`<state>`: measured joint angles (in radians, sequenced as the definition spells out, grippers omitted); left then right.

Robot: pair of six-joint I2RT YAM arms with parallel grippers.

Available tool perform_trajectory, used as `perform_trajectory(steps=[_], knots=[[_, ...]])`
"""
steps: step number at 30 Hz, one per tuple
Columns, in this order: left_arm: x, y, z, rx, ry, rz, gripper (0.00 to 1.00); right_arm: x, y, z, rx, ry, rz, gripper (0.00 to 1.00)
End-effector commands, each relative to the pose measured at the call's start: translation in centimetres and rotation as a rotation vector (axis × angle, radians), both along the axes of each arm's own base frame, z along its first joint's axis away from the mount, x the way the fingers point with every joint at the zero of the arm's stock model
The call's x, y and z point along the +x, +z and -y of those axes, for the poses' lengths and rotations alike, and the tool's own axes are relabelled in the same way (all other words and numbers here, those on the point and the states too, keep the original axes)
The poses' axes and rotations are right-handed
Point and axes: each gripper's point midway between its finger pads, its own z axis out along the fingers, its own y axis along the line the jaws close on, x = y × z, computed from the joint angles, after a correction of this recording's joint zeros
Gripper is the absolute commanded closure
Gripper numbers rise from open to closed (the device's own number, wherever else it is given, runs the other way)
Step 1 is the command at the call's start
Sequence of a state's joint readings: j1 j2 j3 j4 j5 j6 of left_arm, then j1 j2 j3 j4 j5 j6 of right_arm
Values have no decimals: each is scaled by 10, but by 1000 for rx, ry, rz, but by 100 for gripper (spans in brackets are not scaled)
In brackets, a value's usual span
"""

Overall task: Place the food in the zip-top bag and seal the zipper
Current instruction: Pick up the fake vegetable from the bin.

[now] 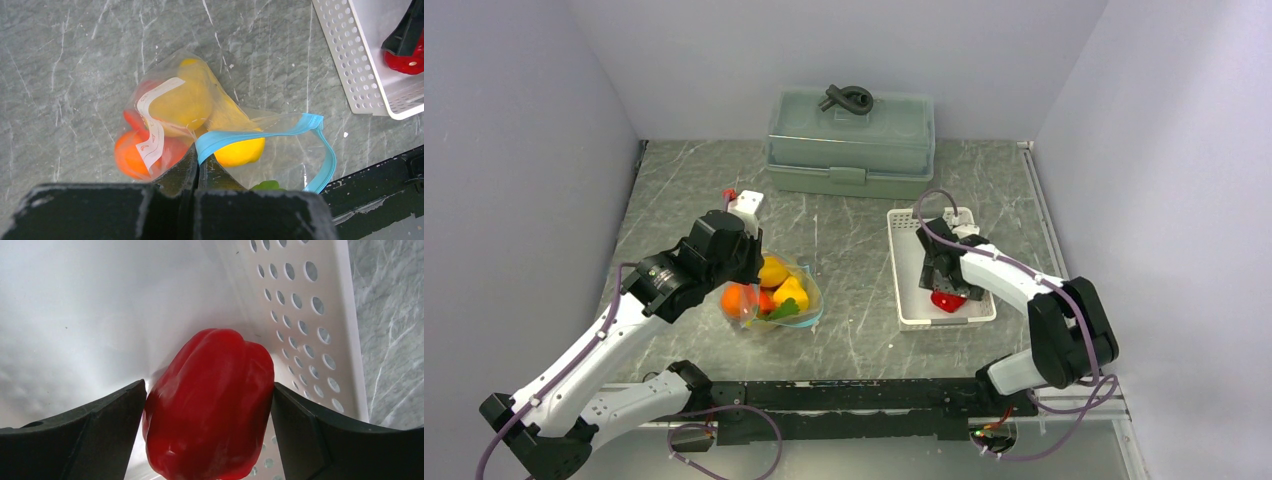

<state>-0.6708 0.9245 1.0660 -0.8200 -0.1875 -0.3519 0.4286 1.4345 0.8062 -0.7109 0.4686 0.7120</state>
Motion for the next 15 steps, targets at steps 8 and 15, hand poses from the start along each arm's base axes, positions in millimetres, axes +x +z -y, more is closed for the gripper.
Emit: perform_trajectory(steps=[8, 15], knots=[[5, 6, 2, -12, -9, 31, 100, 14, 24, -15, 106, 22, 111, 39], [6, 6, 1, -14, -4, 33, 100, 28, 68, -35, 215, 98, 220, 79]])
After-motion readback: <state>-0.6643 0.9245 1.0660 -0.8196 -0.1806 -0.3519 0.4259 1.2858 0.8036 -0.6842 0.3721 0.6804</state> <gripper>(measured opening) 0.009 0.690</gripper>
